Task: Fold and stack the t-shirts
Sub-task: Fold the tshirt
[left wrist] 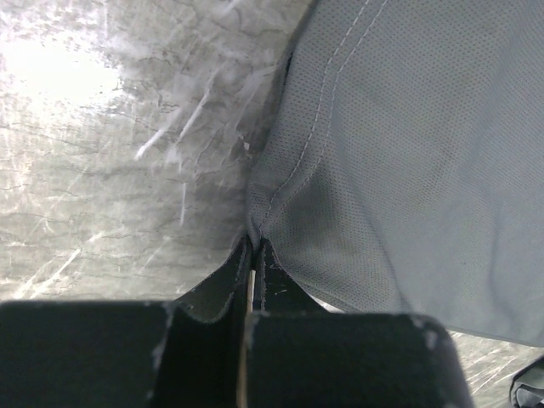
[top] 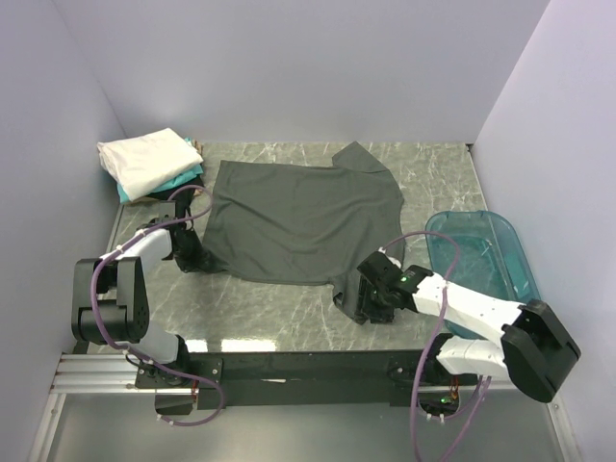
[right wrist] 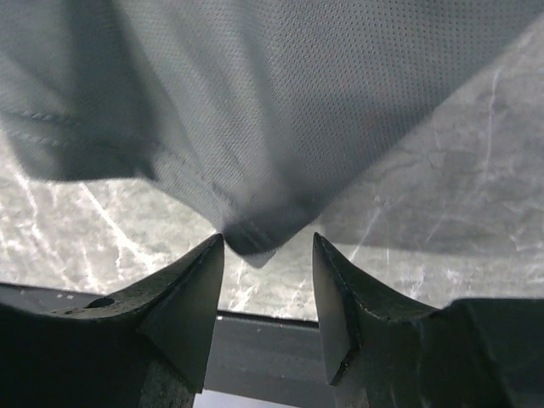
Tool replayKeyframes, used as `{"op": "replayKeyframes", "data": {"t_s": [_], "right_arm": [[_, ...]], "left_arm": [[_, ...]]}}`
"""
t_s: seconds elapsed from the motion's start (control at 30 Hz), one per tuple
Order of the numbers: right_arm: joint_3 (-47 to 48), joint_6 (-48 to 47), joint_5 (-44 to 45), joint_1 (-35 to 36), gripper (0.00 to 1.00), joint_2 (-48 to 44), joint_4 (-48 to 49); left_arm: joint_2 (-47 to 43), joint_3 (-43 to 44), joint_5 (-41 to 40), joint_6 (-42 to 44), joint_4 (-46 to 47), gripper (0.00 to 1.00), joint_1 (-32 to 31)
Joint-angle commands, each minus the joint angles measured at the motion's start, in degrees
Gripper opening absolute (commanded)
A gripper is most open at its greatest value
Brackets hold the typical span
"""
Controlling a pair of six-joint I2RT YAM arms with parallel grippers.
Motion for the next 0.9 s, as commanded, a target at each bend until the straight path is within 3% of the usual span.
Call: {"op": "replayKeyframes", "data": {"t_s": [0.0,0.13,0.3,0.4,0.53,0.87], "right_arm": [[1.41,0.49,0.80,0.52,0.53,1.65,2.35],[1.32,0.49,1.33,0.43,0.51,3.06,0.77],[0.18,0.57,1.50,0.79,0.39,3.15,1.12],[-0.61,0.40,0.72,0.79,0.28,3.85,2.61],[-0.18,-0.13,0.62,0.87,0.00,5.17,1.83],[1.50,1.27,4.49,0.96,0.00,-0.62,-11.08]], "left_arm": [[-0.94,-0.58,0.35,0.92,0.46,0.01,-0.68],[-0.94,-0.49,-0.09,0.83,0.28,0.01,-0.94],[-1.37,-0.49,-0.70,0.65,0.19,0.01,-1.30],[-1.64,-0.49,-0.88,0.48,0.10,0.01,-1.38],[-3.30,0.03,-1.23,-0.83,-1.47,0.01,-1.38],[-11.56,1.53,1.06,-6.11,-9.64,0.01,-1.12]]}}
